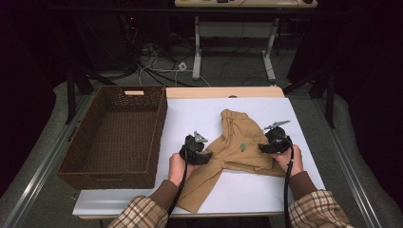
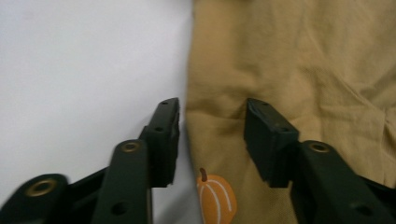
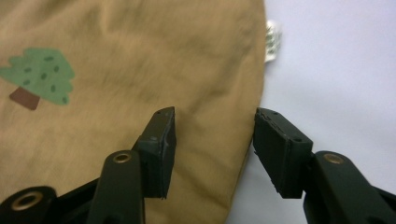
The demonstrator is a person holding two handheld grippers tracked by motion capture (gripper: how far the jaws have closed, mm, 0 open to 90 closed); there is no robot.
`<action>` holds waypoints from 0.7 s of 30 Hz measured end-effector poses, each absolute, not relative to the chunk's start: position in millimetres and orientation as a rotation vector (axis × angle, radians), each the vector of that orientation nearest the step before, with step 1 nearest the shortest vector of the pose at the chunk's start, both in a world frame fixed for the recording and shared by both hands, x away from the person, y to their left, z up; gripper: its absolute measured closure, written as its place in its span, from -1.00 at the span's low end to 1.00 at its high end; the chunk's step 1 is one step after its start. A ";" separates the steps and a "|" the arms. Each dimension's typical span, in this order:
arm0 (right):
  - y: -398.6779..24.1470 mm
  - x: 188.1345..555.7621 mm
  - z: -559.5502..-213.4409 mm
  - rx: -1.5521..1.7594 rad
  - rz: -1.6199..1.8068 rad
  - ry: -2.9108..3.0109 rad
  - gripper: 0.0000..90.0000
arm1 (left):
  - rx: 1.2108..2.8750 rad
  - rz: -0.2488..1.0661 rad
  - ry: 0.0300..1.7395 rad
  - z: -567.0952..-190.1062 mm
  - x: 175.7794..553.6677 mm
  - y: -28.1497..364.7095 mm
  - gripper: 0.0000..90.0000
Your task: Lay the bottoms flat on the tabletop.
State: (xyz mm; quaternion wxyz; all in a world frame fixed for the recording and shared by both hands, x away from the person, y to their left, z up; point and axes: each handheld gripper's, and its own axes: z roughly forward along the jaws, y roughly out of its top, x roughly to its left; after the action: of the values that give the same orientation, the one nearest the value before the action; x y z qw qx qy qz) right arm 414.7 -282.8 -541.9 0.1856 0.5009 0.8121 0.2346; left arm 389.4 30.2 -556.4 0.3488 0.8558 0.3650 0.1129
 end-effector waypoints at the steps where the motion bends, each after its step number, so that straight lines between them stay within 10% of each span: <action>1: -283.1 414.8 -542.6 1.422 0.668 2.288 0.06 | 2.224 0.292 0.935 -556.1 389.1 30.2 0.36; 8: -285.1 413.9 -543.6 1.427 0.726 2.306 0.40 | 2.205 0.292 0.931 -556.5 388.1 35.4 0.90; 21: -285.7 411.0 -540.8 1.384 0.788 2.290 0.88 | 2.180 0.333 0.909 -544.4 377.7 40.5 0.98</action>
State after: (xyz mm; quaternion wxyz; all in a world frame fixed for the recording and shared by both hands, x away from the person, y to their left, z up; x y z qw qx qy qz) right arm 411.0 -285.7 -540.8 0.1752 0.4885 0.8083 0.2782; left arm 377.7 40.5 -544.4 0.3691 0.8495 0.3540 0.1297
